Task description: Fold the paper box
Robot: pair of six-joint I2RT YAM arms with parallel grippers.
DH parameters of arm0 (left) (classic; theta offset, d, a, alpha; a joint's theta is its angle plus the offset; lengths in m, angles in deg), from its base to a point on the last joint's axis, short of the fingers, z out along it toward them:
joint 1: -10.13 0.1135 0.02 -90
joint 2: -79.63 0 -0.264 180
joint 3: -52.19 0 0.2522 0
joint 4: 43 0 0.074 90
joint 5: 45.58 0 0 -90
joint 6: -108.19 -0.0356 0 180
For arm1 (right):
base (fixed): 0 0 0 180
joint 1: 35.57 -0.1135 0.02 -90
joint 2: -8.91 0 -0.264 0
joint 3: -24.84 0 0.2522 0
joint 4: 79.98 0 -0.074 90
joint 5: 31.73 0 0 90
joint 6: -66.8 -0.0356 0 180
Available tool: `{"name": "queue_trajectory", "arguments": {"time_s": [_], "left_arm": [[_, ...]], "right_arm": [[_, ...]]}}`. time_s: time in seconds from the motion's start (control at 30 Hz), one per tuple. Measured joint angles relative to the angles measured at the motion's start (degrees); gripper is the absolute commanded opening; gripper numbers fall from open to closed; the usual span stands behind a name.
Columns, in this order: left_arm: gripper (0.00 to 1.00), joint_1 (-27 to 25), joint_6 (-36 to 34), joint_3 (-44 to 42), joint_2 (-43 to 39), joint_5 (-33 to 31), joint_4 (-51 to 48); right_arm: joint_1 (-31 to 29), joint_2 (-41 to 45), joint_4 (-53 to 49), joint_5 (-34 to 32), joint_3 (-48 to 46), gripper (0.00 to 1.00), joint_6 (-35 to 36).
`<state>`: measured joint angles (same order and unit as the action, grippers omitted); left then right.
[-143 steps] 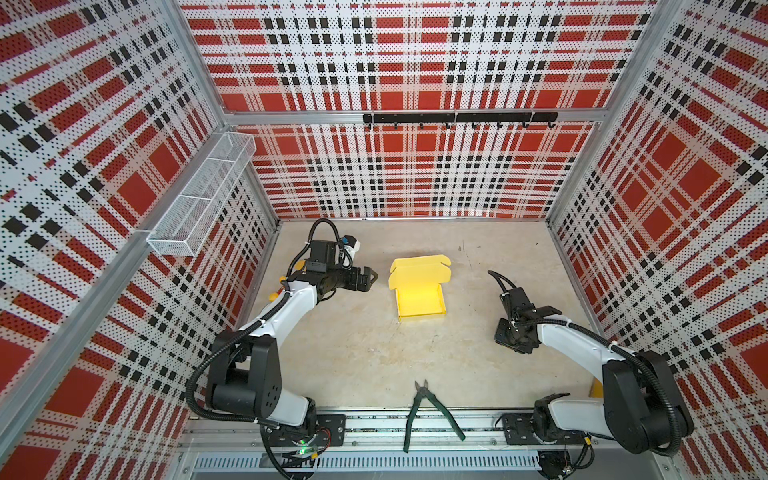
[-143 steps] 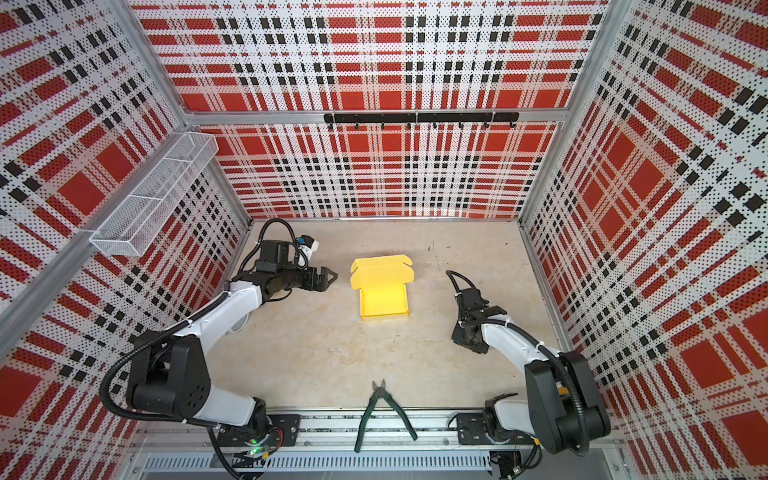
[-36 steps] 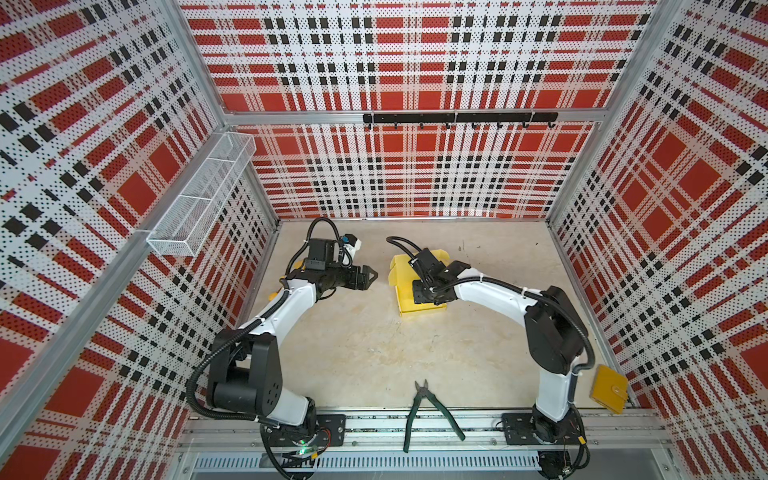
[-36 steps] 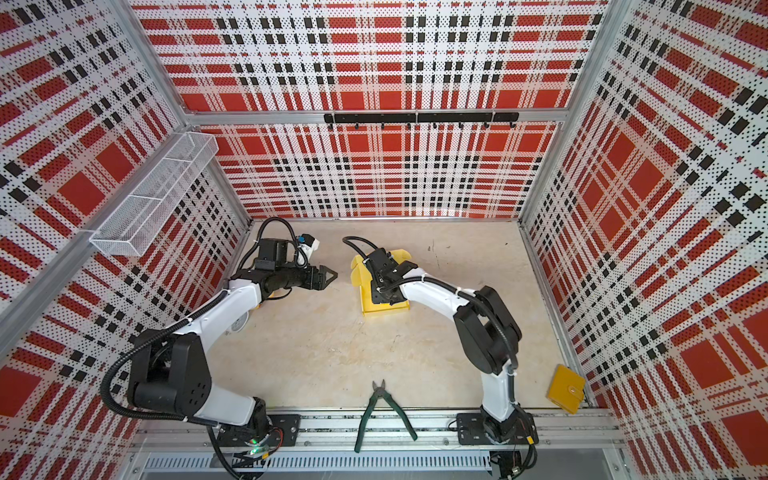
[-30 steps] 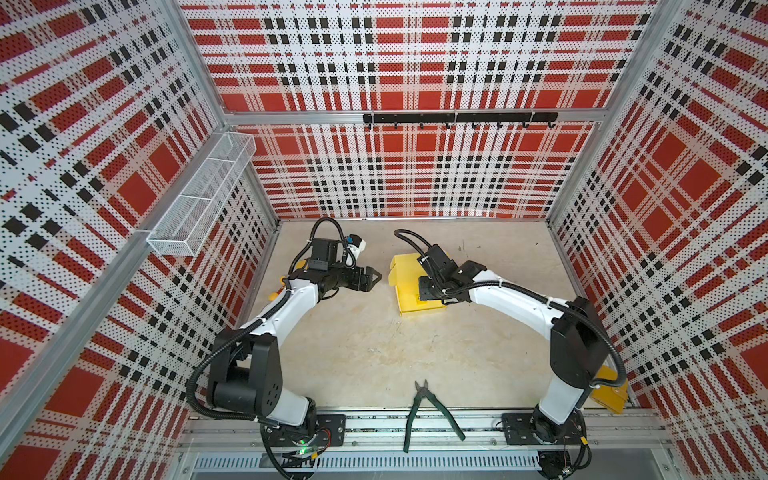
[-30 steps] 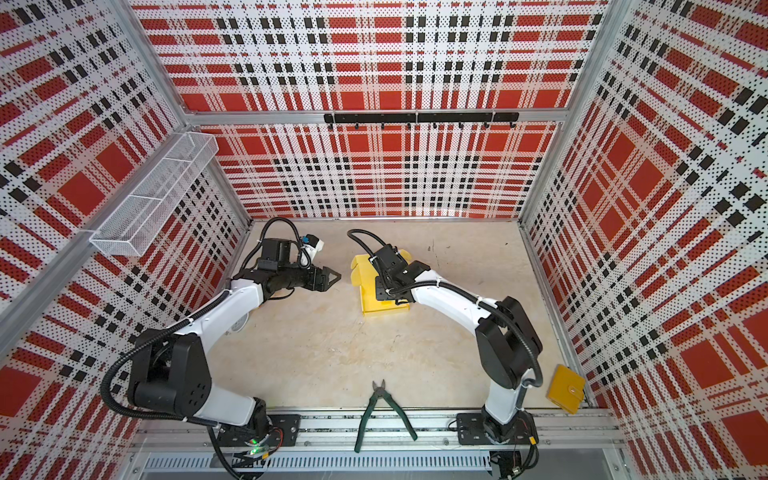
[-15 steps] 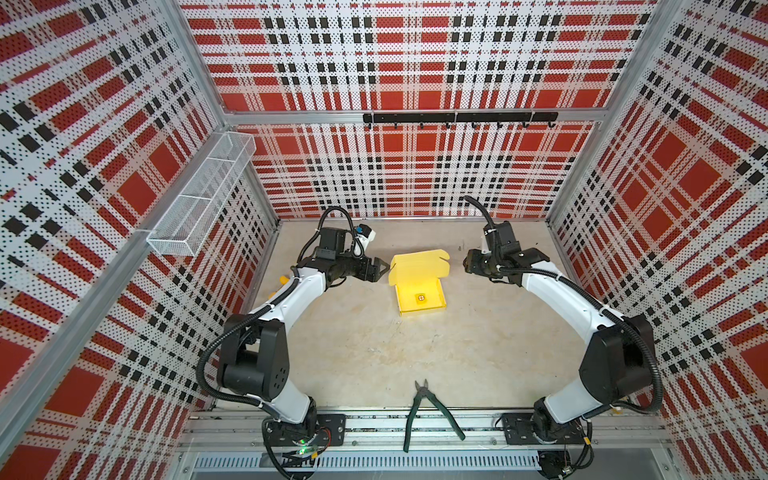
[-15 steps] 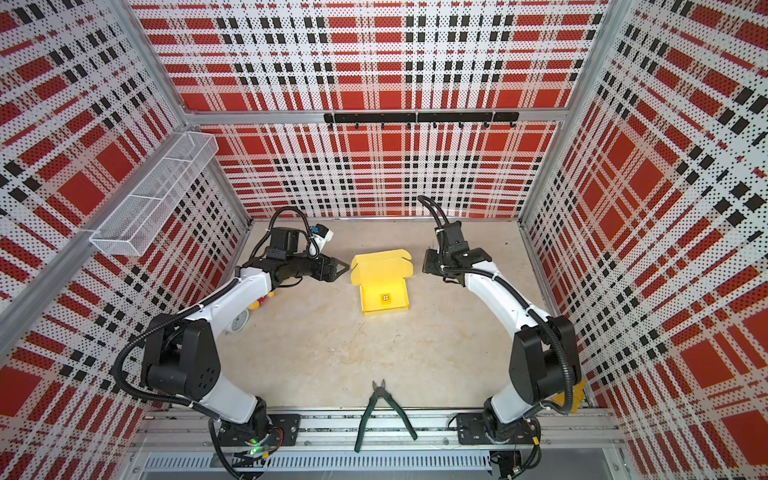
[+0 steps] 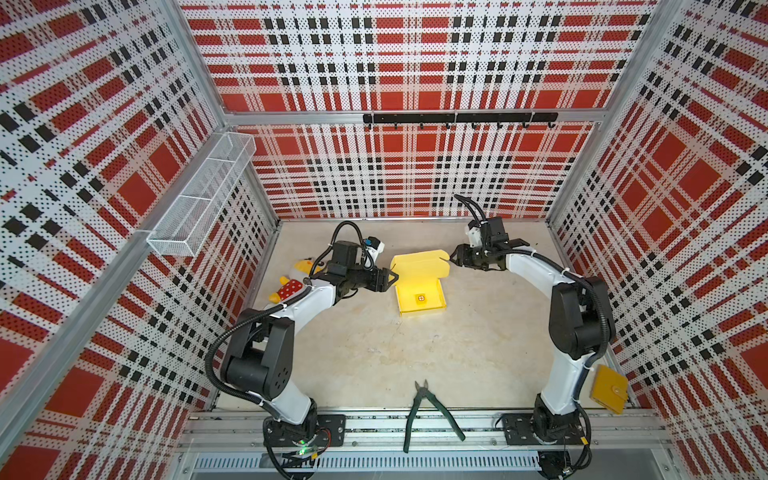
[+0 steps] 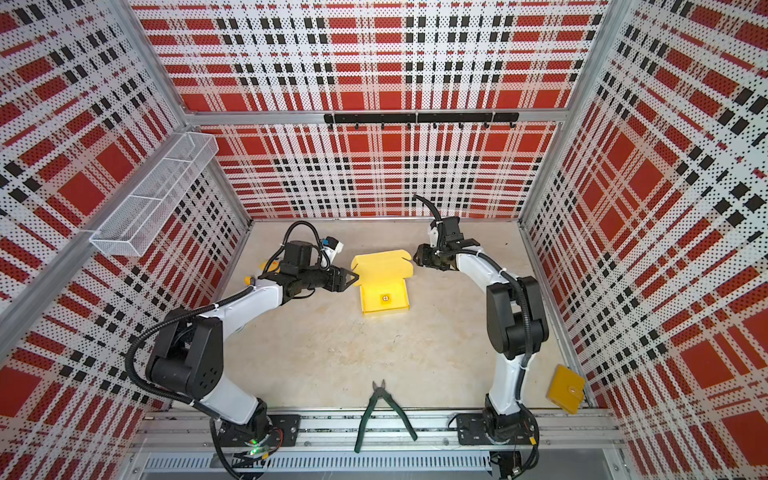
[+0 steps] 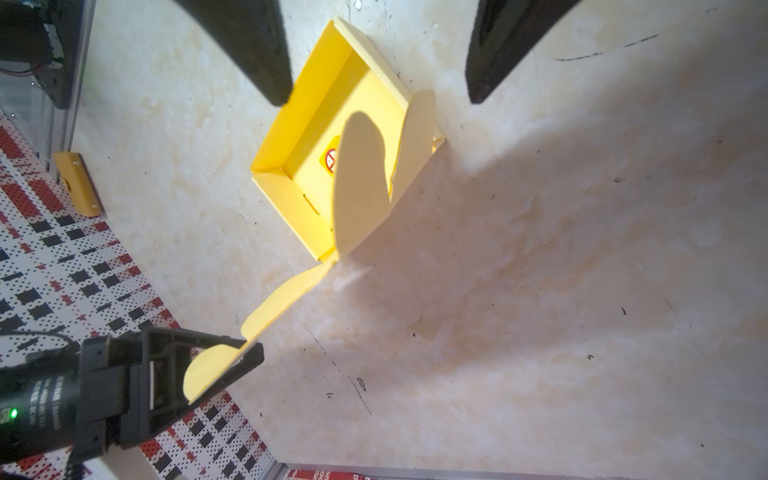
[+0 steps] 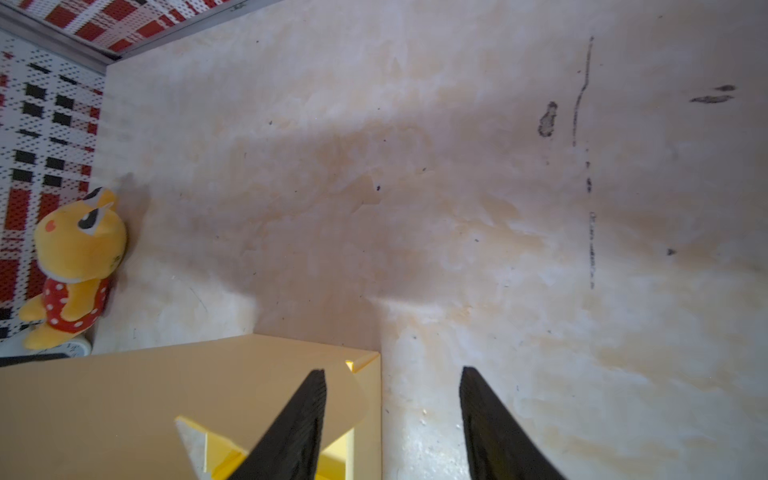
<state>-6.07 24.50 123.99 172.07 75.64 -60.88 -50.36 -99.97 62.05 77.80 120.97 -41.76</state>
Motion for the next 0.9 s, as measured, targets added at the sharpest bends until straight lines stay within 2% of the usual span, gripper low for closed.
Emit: {"name": "queue_trajectory", "arguments": {"time_s": [0.2, 0.53, 0.6, 0.7, 0.9], "left_arm": [[0.52, 0.09, 2.54, -0.57, 0.15, -0.37, 2.71], [0.46, 0.09, 2.49, -1.73, 1.14, -0.13, 4.46], [0.47, 0.09, 2.45, -1.62, 1.57, 0.02, 4.76], [0.57, 0.04, 2.23, -0.9, 2.95, 0.0, 4.94], [0.64, 0.31, 1.46, 1.18, 5.81, -0.17, 4.96]], "right_arm": [[-0.39, 0.68, 2.84, 3.41, -3.93, 0.54, 0.79], [-0.92, 4.63, 3.87, 4.52, -9.57, 0.54, 0.87], [-1.33, 5.46, 4.37, 4.5, -10.4, 0.54, 0.76], [-2.32, 5.57, 4.44, 4.39, -10.51, 0.54, 0.81], [-3.17, 5.68, 4.57, 3.28, -11.98, 0.54, 0.83]]}}
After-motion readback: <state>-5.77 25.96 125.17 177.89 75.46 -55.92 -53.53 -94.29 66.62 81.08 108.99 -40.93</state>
